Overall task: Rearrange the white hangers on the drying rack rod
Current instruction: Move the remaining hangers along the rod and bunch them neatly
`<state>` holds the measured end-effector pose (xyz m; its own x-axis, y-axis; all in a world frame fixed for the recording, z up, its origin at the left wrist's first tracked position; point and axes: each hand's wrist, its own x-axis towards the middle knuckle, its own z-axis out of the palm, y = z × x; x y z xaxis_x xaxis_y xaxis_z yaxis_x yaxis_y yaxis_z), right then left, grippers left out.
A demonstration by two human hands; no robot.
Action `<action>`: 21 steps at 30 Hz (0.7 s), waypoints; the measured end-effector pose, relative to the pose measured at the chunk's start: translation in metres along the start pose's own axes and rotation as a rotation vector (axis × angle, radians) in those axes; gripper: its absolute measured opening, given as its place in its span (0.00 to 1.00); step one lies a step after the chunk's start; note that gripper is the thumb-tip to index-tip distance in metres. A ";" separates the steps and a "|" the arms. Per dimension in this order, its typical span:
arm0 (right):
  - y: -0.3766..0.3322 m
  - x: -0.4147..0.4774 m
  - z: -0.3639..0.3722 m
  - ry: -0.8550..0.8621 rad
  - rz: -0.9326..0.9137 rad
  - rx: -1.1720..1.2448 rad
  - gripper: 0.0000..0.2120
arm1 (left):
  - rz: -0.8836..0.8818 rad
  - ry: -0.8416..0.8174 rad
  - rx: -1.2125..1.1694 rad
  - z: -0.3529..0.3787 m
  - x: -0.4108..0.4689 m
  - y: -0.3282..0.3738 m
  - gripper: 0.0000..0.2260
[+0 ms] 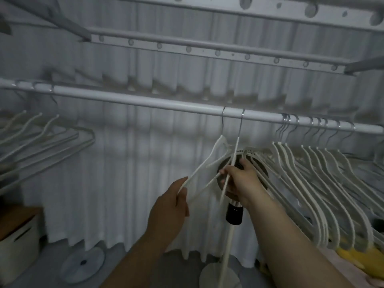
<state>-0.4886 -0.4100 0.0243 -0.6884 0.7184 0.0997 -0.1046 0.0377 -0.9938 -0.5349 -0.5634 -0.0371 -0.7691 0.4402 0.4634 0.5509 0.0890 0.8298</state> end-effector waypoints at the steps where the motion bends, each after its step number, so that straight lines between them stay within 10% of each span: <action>1: 0.001 0.002 0.004 0.003 -0.016 0.008 0.11 | 0.001 0.027 0.018 -0.008 0.001 -0.002 0.11; 21: 0.019 -0.020 0.203 -0.211 -0.110 0.073 0.16 | -0.250 0.435 0.164 -0.189 -0.009 -0.056 0.15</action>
<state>-0.6230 -0.5648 0.0133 -0.8039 0.5514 0.2231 -0.2337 0.0522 -0.9709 -0.6204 -0.7415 -0.0288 -0.9277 -0.0205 0.3729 0.3504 0.2973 0.8881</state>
